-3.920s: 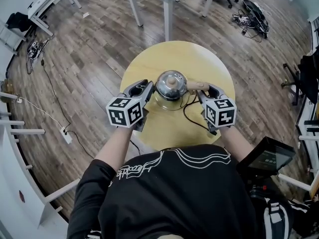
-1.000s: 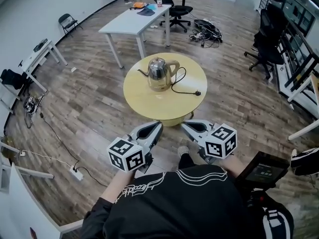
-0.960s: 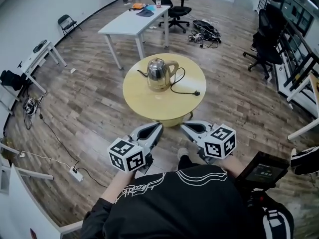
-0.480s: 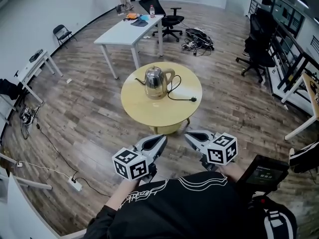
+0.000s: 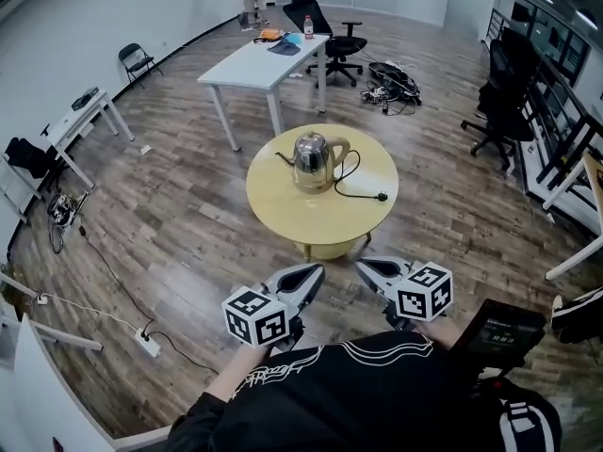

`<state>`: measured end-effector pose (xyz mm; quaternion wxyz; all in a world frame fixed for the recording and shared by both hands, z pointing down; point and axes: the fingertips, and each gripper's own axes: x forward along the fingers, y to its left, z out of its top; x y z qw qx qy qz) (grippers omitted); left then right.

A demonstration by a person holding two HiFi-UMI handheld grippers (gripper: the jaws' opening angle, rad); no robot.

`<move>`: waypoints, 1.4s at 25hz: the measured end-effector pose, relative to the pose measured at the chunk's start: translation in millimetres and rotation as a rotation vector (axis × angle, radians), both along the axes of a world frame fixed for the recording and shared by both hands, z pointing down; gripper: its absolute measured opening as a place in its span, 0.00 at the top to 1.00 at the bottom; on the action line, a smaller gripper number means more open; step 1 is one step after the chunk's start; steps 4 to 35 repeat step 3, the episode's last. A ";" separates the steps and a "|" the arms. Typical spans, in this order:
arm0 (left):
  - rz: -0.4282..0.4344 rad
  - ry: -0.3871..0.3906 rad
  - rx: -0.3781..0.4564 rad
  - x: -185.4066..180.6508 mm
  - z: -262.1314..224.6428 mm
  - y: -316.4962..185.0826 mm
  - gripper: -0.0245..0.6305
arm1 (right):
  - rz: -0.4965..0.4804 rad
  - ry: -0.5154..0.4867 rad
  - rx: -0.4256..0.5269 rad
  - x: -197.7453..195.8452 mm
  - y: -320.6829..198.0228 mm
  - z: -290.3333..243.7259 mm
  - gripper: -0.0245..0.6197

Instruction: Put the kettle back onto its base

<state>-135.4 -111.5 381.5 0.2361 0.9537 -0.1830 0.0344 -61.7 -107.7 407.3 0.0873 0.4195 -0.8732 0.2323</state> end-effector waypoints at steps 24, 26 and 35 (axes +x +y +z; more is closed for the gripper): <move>-0.012 -0.001 0.011 -6.8 -4.0 -5.4 0.95 | -0.009 0.009 0.008 -6.1 -4.6 -3.3 0.95; -0.012 -0.001 0.011 -6.8 -4.0 -5.4 0.95 | -0.009 0.009 0.008 -6.1 -4.6 -3.3 0.95; -0.012 -0.001 0.011 -6.8 -4.0 -5.4 0.95 | -0.009 0.009 0.008 -6.1 -4.6 -3.3 0.95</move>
